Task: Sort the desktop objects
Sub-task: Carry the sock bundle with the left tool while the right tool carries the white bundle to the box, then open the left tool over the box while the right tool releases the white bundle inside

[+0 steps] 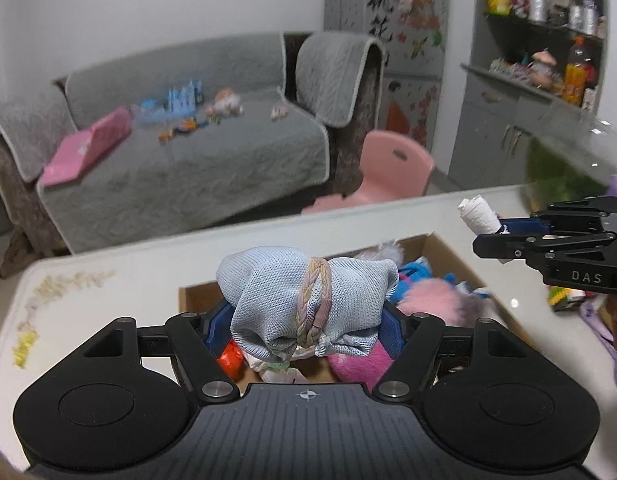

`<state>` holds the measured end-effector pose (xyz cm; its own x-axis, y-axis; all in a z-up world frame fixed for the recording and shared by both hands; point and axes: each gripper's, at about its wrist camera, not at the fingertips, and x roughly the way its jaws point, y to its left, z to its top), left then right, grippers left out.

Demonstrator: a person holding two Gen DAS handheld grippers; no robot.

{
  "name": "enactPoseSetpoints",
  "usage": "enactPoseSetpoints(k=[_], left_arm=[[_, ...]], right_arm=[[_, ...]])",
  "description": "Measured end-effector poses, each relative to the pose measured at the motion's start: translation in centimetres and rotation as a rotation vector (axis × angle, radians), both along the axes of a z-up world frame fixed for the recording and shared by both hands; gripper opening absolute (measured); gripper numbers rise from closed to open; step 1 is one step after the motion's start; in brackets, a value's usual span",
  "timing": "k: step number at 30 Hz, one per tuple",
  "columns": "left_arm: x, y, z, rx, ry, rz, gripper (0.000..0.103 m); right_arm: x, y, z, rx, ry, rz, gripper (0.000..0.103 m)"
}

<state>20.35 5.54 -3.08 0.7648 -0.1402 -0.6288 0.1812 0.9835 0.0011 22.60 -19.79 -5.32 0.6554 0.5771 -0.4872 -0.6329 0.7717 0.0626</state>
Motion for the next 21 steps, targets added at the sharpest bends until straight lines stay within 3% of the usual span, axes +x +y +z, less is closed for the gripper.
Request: enactPoseSetpoints(k=[7,15,18,21], left_arm=[[3.8,0.6,-3.9,0.001,0.082,0.017,0.075],[5.2,1.1,-5.7,0.009,0.115,0.033,0.076],[5.0,1.0,-5.7,0.016,0.117,0.02,0.077],[4.5,0.7,-5.5,0.037,0.108,0.01,0.078]], right_arm=[[2.5,0.8,-2.3,-0.069,0.064,-0.017,0.019],[3.1,1.7,-3.4,-0.131,0.076,-0.027,0.02],[3.0,2.1,-3.7,-0.165,0.062,-0.037,0.024],[2.9,1.9,-3.8,-0.163,0.063,-0.04,0.037]])
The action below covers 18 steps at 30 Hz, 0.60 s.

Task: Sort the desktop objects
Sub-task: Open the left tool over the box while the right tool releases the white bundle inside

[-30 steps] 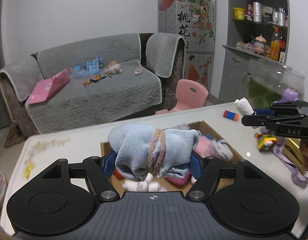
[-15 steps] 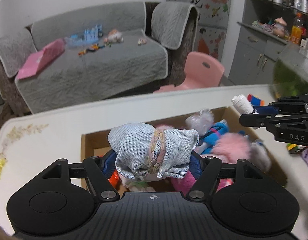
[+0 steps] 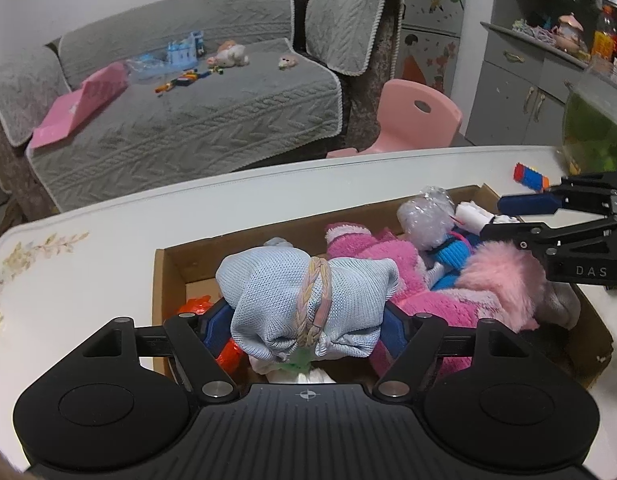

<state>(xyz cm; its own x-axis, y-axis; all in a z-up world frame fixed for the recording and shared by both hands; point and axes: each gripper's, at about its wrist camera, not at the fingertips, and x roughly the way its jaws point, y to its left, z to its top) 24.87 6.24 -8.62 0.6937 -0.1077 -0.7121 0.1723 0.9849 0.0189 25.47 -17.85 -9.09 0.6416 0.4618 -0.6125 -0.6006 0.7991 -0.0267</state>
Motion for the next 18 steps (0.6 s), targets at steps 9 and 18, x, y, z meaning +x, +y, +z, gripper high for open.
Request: enactPoseSetpoints(k=[9,18], left_arm=[[-1.9,0.2,1.3,-0.009,-0.023,-0.003,0.079],[-3.9,0.1,2.6,-0.033,-0.048,-0.004,0.083]], right_arm=[[-2.0,-0.9,1.8,0.028,-0.049,0.013,0.05],[-5.4,-1.6,3.9,0.061,-0.117,0.064,0.061]])
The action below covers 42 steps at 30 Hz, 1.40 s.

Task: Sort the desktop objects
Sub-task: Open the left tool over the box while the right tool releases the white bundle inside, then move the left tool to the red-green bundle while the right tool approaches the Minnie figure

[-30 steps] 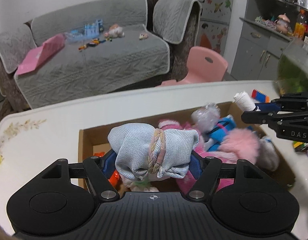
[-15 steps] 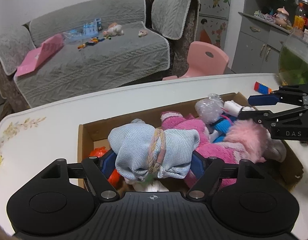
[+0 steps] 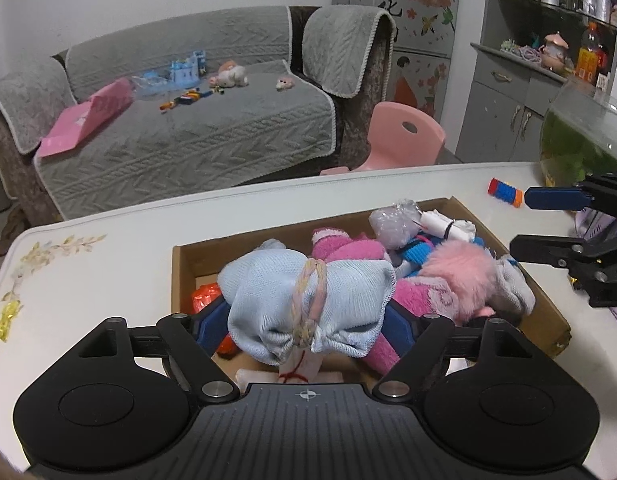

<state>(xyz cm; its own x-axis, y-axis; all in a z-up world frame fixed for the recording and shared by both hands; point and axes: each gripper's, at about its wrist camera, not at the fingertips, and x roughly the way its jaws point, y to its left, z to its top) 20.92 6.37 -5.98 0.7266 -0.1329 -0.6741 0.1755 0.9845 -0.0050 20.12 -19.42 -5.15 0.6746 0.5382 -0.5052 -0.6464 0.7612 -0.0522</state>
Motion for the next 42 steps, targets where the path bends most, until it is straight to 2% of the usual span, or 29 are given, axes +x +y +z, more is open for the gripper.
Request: enactPoseSetpoints(k=[9,13,17,21,25,31,42], left_arm=[[-1.9,-0.1,0.4,0.015,-0.03,0.012,0.091],[-6.2,0.0,0.2,0.035,-0.077,-0.001,0.097],[-11.7,-0.2,-1.3,0.095,-0.125,-0.024,0.103],[-14.7,-0.5,-3.7,0.095,-0.099,0.003,0.103],[-15.0,-0.7,-6.0,0.066,-0.051,0.071,0.102],[-13.6,-0.8,-7.6,0.08,-0.023,0.085,0.102],[-11.6,-0.6,-9.5,0.054,0.009,0.123,0.102]], right_arm=[[-2.0,-0.1,0.5,0.019,-0.021,0.032,0.065],[-4.8,-1.2,-0.1,0.057,-0.022,0.062,0.069],[-8.7,-1.9,-1.8,0.09,-0.009,0.128,0.075],[-11.4,-1.2,-3.8,0.092,0.012,0.215,0.081],[-12.3,0.6,-5.5,0.083,0.056,0.304,0.089],[-12.3,3.0,-6.8,0.031,0.054,0.355,0.098],[-7.9,5.8,-8.6,-0.037,0.106,0.382,0.098]])
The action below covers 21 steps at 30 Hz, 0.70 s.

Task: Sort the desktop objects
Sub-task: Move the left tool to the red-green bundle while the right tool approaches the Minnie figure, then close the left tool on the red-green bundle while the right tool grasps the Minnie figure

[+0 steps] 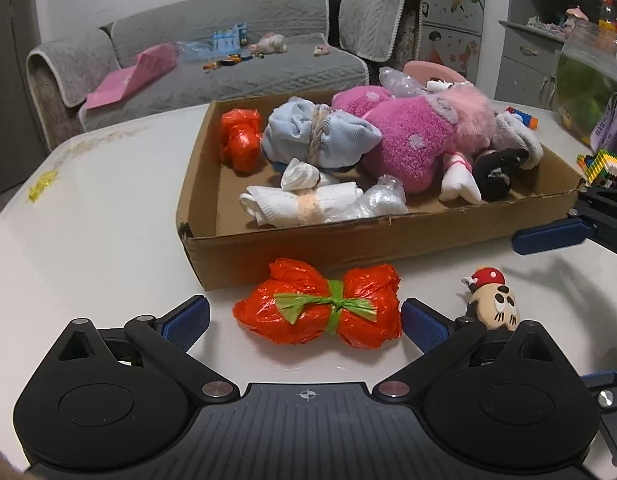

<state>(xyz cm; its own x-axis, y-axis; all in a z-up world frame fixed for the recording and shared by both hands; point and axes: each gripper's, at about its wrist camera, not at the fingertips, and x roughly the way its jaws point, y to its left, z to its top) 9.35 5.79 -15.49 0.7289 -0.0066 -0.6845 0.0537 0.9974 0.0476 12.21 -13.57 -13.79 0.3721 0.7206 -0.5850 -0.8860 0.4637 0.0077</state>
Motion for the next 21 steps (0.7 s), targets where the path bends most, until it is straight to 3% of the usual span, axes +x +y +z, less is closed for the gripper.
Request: enactPoseSetpoints(k=[4,7,10,13,18,21], left_arm=[[0.0,0.0,-0.3,-0.002,-0.007,-0.005,0.102],[0.2,0.0,-0.3,-0.013,-0.004,-0.004,0.102],[0.2,-0.2,-0.3,-0.011,-0.009,-0.008,0.101],[0.2,-0.1,-0.3,-0.027,-0.007,-0.015,0.097],[-0.4,-0.3,0.0,-0.045,-0.024,-0.042,0.078],[-1.0,-0.4,0.2,-0.051,-0.017,-0.046,0.076]], right_arm=[[-0.4,0.3,-0.8,-0.017,0.008,0.021,0.096],[-0.6,0.3,-1.2,-0.037,0.03,0.037,0.083],[-0.9,0.2,-1.1,-0.032,0.028,0.028,0.08],[-1.2,-0.1,-0.9,-0.021,0.024,0.02,0.065],[-2.5,-0.7,-0.9,-0.023,0.007,0.013,0.063],[-3.1,-1.2,-0.7,-0.023,0.005,0.012,0.063]])
